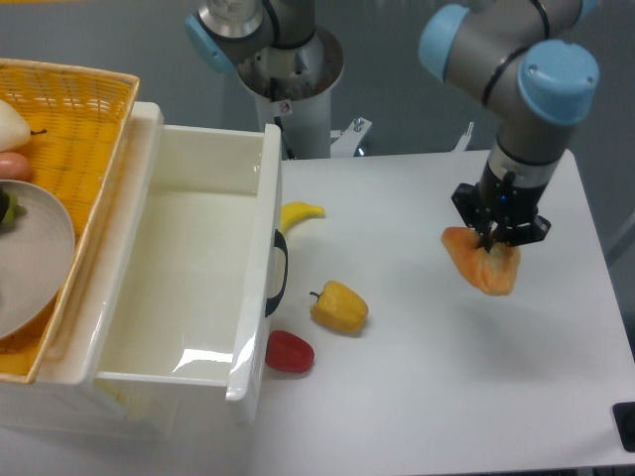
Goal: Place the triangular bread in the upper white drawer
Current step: 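Lift the triangular orange bread with the gripper off the table, then carry the held bread over the open white drawer and lower it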
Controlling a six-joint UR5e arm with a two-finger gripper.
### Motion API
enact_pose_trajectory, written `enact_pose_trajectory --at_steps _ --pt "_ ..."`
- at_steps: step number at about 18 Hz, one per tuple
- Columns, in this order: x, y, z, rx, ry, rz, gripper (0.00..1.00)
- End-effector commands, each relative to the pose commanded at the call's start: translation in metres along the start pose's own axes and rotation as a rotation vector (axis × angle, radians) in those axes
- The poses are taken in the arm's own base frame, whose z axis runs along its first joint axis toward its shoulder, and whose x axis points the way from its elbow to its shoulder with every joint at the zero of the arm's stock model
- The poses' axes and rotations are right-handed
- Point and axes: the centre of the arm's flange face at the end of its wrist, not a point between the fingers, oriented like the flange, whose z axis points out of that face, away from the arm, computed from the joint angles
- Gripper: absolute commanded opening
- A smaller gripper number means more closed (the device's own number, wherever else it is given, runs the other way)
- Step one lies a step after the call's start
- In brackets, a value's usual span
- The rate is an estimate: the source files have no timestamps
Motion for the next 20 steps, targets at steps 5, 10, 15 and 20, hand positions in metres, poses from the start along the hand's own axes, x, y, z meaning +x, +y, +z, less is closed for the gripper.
enact_pose_trajectory --at_steps 5,10,15,20 --pt "0.04 -0.033 -0.035 0.125 0.011 -0.046 0.0" --pt "0.087 -0.059 -0.069 0.215 0.036 -0.054 0.0" --pt "0.136 -0.08 -0.09 0.262 0.083 -0.028 0.0" --pt "0.178 -0.103 -0.098 0.277 0.106 0.033 0.0"
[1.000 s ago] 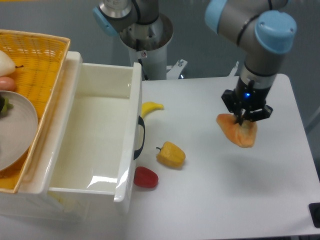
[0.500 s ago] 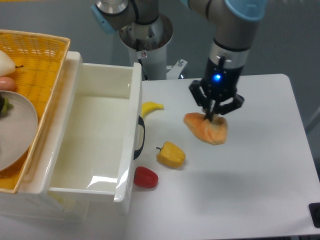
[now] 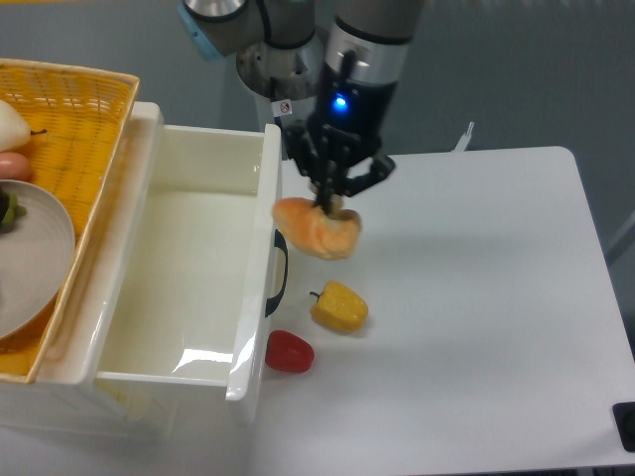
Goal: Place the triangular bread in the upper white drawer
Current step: 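Carry the held bread over the open white drawer and lower it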
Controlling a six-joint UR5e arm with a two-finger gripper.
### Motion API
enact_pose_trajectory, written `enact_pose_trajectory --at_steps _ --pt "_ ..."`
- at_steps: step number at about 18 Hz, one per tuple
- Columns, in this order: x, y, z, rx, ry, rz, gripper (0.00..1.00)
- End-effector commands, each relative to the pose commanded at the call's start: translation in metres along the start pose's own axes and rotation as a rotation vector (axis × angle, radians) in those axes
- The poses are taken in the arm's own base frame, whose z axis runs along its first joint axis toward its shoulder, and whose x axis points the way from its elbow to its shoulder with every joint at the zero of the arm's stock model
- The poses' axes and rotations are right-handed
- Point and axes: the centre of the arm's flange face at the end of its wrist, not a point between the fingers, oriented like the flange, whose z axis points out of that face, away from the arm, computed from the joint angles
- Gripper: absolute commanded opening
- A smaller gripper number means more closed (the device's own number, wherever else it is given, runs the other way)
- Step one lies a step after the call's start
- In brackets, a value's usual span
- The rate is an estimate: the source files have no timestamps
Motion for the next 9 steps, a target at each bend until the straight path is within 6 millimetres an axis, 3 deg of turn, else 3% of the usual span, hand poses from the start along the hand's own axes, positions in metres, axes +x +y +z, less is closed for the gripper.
enact_pose_trajectory --at_steps 4,9 --pt "0.022 -0.017 0.022 -0.014 0.039 0.049 0.0" --pt "0.03 -0.03 0.06 -0.043 0.098 0.091 0.0"
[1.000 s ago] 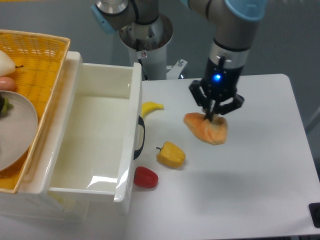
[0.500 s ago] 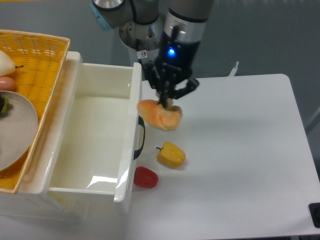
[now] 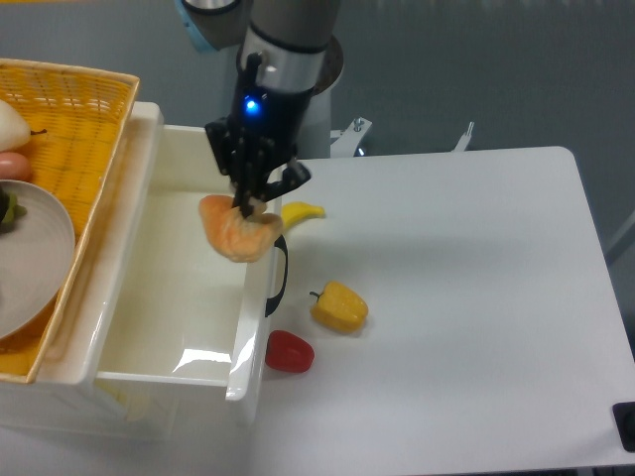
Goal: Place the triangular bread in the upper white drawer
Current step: 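Carry the held bread over the open white drawer and lower it, then open the gripper to release the bread inside the drawer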
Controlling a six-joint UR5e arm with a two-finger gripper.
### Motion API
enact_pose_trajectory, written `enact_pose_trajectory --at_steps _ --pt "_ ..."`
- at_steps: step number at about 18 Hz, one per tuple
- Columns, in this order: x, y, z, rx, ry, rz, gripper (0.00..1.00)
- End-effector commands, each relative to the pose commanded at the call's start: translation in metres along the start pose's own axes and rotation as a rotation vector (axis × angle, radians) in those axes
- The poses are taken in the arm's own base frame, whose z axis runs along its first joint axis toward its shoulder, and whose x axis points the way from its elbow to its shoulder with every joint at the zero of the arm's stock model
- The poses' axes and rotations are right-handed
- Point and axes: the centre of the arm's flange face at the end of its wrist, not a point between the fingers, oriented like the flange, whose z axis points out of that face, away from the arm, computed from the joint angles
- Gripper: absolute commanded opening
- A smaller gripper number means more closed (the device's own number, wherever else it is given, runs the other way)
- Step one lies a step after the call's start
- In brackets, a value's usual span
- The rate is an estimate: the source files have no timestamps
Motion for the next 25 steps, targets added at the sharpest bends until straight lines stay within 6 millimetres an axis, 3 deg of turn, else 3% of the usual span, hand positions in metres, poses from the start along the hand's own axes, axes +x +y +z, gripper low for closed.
enact_pose_trajectory --at_steps 8,16,17,21,25 --pt "0.026 -0.023 0.033 -0.03 0.05 0.064 0.0" --pt "0.038 -0.03 0.061 -0.099 0.064 0.105 0.01" --pt "0.036 -0.028 0.065 -0.106 0.072 0.132 0.06" --pt "0.033 -0.022 0.072 -0.112 0.083 0.165 0.51" --pt "0.028 -0.019 0.069 -0.108 0.075 0.164 0.73"
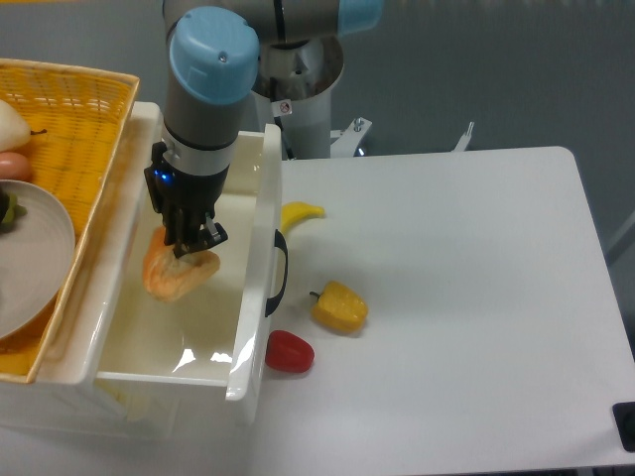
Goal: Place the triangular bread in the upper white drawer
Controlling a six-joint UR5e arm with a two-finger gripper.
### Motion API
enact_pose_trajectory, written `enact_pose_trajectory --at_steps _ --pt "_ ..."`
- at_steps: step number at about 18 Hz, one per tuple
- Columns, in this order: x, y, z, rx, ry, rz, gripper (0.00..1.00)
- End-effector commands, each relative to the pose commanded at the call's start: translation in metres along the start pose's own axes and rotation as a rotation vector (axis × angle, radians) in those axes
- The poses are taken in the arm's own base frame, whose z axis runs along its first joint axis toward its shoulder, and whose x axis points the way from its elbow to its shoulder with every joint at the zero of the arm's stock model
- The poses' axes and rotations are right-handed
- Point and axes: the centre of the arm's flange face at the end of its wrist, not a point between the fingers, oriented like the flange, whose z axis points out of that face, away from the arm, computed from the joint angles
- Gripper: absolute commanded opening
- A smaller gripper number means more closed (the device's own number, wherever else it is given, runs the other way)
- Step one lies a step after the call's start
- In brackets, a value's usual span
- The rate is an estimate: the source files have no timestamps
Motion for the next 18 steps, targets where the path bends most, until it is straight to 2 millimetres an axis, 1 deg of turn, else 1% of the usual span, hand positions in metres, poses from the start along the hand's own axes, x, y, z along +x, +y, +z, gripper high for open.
enact_pose_trajectory --at_steps 2,4,6,8,9,13,18 --pt "-0.004 0.004 -0.001 0.001 -0.001 0.011 0.84" --pt "-0.004 0.004 -0.003 0.001 -0.004 0.013 0.91" --pt "-0.007 0.007 -0.004 0.002 -0.004 0.005 0.93" --pt "-0.015 0.016 -0.011 0.008 -0.017 -0.016 0.95" --pt "-0.022 0.021 -0.016 0.012 -0.025 -0.031 0.98" --pt "-0.046 0.048 -0.036 0.041 -0.052 -0.104 0.99" --pt "-0.084 0.094 -0.071 0.086 -0.101 -0.254 1.0"
